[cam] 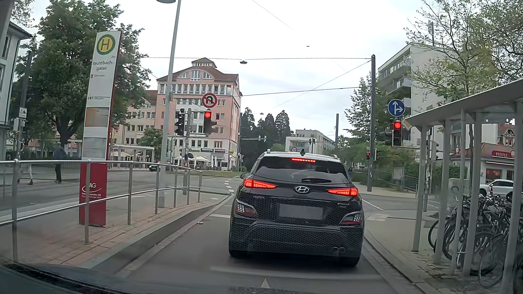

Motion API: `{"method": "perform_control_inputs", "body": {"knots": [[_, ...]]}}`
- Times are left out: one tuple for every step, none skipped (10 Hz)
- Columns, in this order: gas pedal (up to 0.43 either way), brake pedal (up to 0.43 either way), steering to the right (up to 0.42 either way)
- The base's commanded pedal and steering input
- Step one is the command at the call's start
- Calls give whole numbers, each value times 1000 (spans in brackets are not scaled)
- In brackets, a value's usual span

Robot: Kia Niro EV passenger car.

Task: Follow the waypoints while adhering to traffic rules and regulations

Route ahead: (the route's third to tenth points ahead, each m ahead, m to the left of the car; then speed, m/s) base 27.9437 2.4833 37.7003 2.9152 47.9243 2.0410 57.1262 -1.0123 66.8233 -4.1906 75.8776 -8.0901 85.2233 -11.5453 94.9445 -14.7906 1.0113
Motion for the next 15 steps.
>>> {"method": "perform_control_inputs", "body": {"knots": [[0,207,-3],[0,207,-3],[0,207,-3],[0,195,-3],[0,177,-2],[0,165,-3],[0,165,-2],[0,165,-2],[0,159,-3],[0,152,-2],[0,152,-2],[0,140,-2],[0,152,-3],[0,152,-3],[0,165,-3]]}}
